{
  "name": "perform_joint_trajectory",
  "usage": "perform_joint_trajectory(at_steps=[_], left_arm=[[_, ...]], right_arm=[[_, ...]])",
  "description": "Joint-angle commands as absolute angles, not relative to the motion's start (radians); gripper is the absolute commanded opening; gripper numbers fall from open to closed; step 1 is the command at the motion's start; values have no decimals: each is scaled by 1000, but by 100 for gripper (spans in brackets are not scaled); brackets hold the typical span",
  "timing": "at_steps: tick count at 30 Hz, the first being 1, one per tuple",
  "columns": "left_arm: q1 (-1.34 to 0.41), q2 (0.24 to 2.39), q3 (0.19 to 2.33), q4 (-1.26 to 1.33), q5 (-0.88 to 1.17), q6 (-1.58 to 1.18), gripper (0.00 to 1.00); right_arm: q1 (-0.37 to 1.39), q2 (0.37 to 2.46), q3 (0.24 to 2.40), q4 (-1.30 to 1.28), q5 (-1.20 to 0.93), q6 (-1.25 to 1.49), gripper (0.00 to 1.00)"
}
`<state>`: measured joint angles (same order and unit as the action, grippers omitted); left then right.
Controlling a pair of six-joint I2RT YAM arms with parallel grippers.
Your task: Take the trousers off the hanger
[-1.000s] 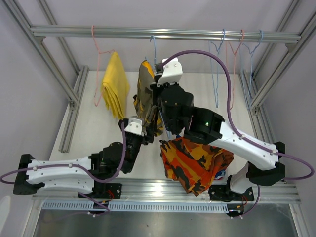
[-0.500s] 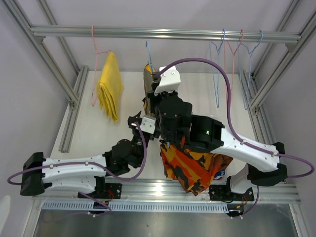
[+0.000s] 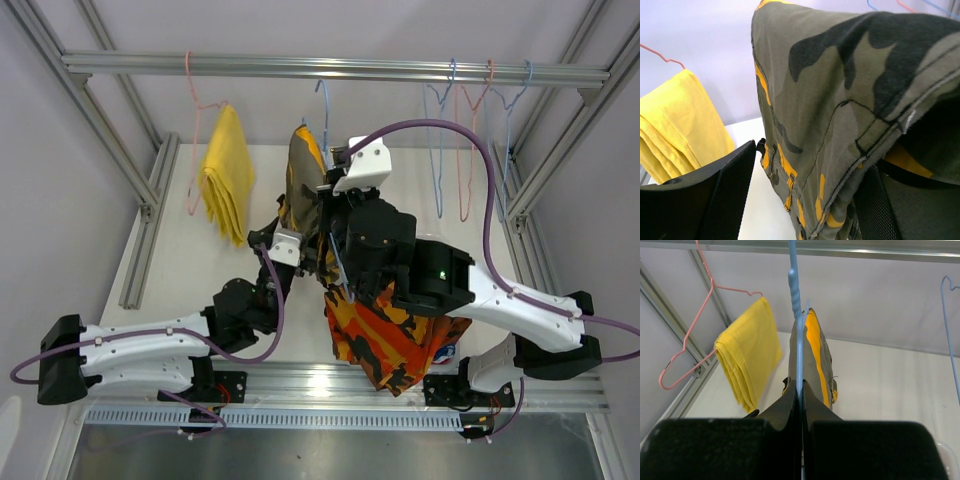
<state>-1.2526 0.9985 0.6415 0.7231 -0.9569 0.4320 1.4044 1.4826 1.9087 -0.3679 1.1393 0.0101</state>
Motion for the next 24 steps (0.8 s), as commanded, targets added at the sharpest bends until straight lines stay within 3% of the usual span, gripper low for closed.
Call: perform_joint_trajectory(at_steps=[1, 24], left_arm=[[-1229, 965, 638, 749, -911, 367, 76], [-1224, 891, 629, 664, -672, 160, 80]], right_arm=[[1417, 1417, 1922, -219, 1155, 46, 0], [1419, 1416, 1908, -203, 1138, 58, 0]])
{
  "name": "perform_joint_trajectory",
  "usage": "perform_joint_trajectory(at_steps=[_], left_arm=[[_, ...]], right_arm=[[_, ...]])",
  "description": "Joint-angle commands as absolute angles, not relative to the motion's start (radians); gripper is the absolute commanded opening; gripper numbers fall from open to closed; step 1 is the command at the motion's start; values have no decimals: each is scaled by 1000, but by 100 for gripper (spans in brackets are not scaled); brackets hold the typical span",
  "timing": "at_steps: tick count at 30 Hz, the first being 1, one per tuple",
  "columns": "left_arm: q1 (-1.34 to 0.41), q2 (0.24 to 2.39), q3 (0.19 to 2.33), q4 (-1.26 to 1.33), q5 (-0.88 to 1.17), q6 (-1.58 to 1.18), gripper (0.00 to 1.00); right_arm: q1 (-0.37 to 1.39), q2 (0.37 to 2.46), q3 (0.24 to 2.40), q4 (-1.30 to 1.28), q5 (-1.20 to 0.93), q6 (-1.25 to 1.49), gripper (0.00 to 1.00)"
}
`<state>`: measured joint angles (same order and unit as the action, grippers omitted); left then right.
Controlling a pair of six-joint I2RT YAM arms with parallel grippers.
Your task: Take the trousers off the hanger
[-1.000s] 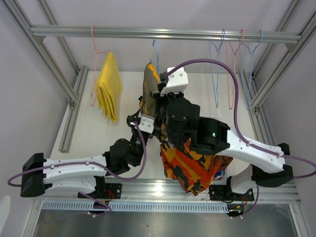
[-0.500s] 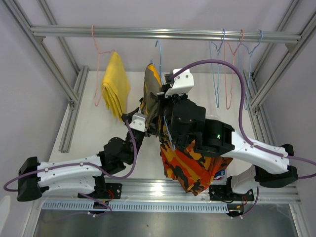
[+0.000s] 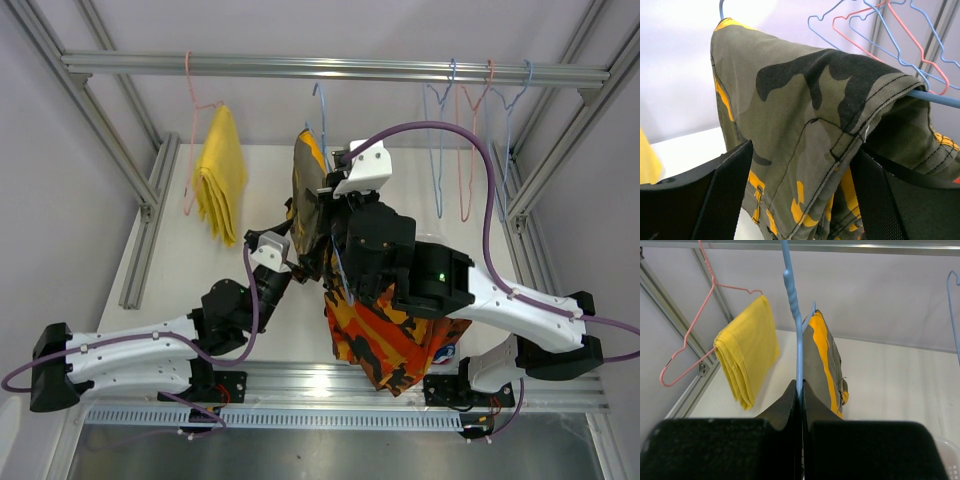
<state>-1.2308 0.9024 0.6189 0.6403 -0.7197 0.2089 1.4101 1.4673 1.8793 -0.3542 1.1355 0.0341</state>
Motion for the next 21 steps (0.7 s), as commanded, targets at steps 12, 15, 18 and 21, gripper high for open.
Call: perform_joint_trajectory(at_steps=[12, 15, 18, 21], left_arm=[[-1223, 916, 630, 669, -695, 190, 79], [-1223, 926, 627, 676, -710, 212, 77], [-1220, 933, 623, 681, -716, 216, 77], [-1218, 936, 624, 684, -721, 229, 76]], right_arm=[[1420, 1407, 1902, -213, 1118, 75, 0], [1422, 1404, 1899, -216, 1112, 81, 0], [1425, 1399, 1893, -215, 1112, 81, 0], [1427, 1399, 1893, -213, 1115, 78, 0]])
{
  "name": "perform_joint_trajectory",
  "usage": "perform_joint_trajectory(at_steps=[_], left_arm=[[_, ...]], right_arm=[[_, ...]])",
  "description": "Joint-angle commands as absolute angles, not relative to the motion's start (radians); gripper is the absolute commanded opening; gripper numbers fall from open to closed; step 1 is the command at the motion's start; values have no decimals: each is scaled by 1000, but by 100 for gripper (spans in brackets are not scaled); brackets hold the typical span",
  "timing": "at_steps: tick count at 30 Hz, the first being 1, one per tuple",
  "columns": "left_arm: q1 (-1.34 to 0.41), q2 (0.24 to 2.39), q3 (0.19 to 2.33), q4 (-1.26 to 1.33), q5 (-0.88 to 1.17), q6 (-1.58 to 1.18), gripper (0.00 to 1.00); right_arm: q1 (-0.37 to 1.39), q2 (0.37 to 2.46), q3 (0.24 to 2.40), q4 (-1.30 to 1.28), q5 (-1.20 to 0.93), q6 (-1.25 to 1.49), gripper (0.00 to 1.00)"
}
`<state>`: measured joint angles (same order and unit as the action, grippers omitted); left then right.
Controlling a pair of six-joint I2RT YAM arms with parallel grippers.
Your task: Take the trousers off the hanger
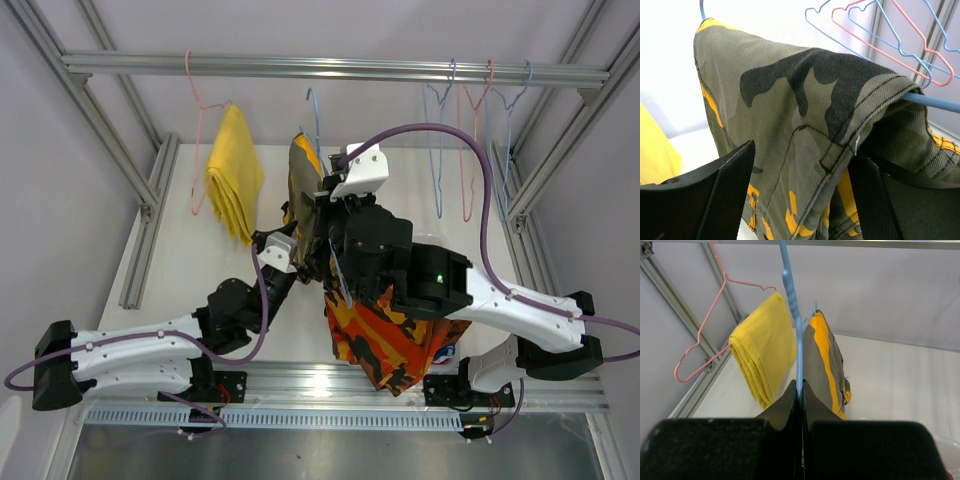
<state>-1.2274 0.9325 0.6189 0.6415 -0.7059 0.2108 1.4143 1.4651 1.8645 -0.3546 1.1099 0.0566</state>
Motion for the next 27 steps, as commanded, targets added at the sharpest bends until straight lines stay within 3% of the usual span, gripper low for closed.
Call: perform_joint_trajectory(at_steps=[1, 15, 27], left_arm=[[-1219, 936, 624, 681, -722, 232, 76], [-1220, 836, 607, 666, -696, 233, 75], [-1219, 879, 620, 698, -710, 236, 75]], right_arm=[[1428, 1399, 1893, -215, 1115, 75, 0], [1427, 1387, 1858, -190, 1138, 52, 0], [1427, 1378, 1838, -190, 1126, 71, 0]])
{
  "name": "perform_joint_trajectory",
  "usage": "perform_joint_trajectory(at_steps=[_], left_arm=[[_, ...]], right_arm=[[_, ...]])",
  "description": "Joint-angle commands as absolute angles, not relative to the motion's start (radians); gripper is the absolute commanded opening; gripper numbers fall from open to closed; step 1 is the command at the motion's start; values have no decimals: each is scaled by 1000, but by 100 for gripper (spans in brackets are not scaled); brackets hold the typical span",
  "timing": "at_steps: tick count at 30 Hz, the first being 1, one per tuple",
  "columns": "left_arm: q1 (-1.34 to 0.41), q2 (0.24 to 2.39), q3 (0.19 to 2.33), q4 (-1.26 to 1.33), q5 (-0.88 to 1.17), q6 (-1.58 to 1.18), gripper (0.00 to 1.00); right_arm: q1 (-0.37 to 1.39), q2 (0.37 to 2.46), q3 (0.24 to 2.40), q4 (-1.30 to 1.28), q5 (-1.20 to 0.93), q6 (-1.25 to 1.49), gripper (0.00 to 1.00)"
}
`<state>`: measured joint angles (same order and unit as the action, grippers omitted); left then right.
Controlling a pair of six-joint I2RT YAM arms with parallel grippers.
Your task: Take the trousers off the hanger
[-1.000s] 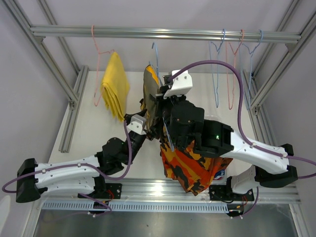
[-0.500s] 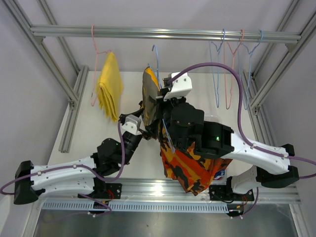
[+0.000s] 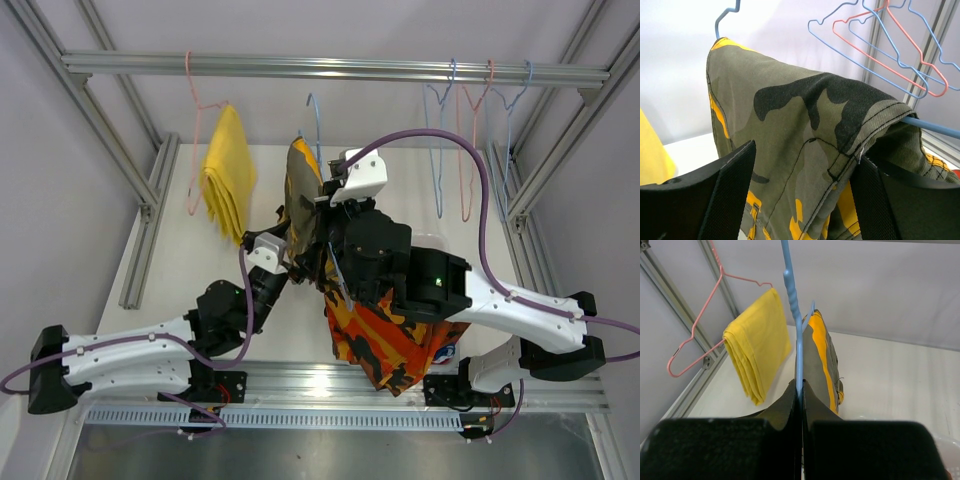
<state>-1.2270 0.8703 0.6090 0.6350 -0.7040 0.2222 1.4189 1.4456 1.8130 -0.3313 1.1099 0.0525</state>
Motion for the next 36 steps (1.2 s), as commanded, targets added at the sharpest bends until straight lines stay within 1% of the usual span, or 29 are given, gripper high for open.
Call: perform_joint_trajectory(at_steps=[1, 4, 5, 7, 9, 12, 15, 21, 25, 27, 28, 29, 30, 31, 32, 33, 34, 36], left_arm=[[-1218, 882, 618, 701, -718, 242, 75], [-1218, 899, 620, 719, -744, 265, 74], [-1218, 903, 621, 724, -756, 274, 72], [-1220, 919, 623, 738, -790, 299, 71], [-1218, 926, 626, 744, -811, 317, 66], [-1219, 945, 632, 761, -841, 330, 64], [-1218, 971, 637, 796, -853, 342, 64], [-1218, 1070, 644, 959, -884, 347, 64], [-1219, 1152, 687, 1017, -868, 330, 61], [-1221, 1176, 718, 1028, -853, 313, 55], [-1223, 1198, 725, 1029, -847, 307, 50], [-1223, 1204, 745, 1032, -839, 302, 40], [-1227, 1212, 753, 1041, -831, 299, 33], [-1227, 1222, 758, 1045, -822, 299, 28], [-1227, 1226, 771, 1046, -819, 298, 14], [-1229, 1227, 781, 1048, -821, 299, 3], [-1229, 1226, 787, 1049, -822, 299, 1], [-1230, 1215, 792, 1057, -816, 316, 1]], right_arm=[[1427, 1374, 1838, -193, 1124, 78, 0], [1427, 1370, 1835, -202, 1115, 89, 0], [1428, 1367, 1833, -207, 1114, 90, 0], [1428, 1364, 1832, -212, 1114, 95, 0], [1428, 1358, 1822, -212, 1115, 98, 0], [1430, 1347, 1804, -216, 1115, 117, 0], [1431, 1338, 1784, -222, 1106, 146, 0], [1434, 1335, 1752, -241, 1086, 225, 0], [1433, 1325, 1686, -219, 1083, 261, 0], [1431, 1324, 1668, -210, 1086, 268, 0], [1428, 1319, 1658, -206, 1085, 281, 0], [1424, 1318, 1645, -204, 1086, 285, 0], [1420, 1316, 1638, -206, 1085, 293, 0], [1417, 1313, 1632, -213, 1081, 316, 0], [1411, 1305, 1617, -213, 1078, 325, 0], [1408, 1301, 1609, -213, 1077, 331, 0], [1407, 1298, 1600, -216, 1074, 339, 0], [1398, 1287, 1577, -221, 1071, 362, 0]])
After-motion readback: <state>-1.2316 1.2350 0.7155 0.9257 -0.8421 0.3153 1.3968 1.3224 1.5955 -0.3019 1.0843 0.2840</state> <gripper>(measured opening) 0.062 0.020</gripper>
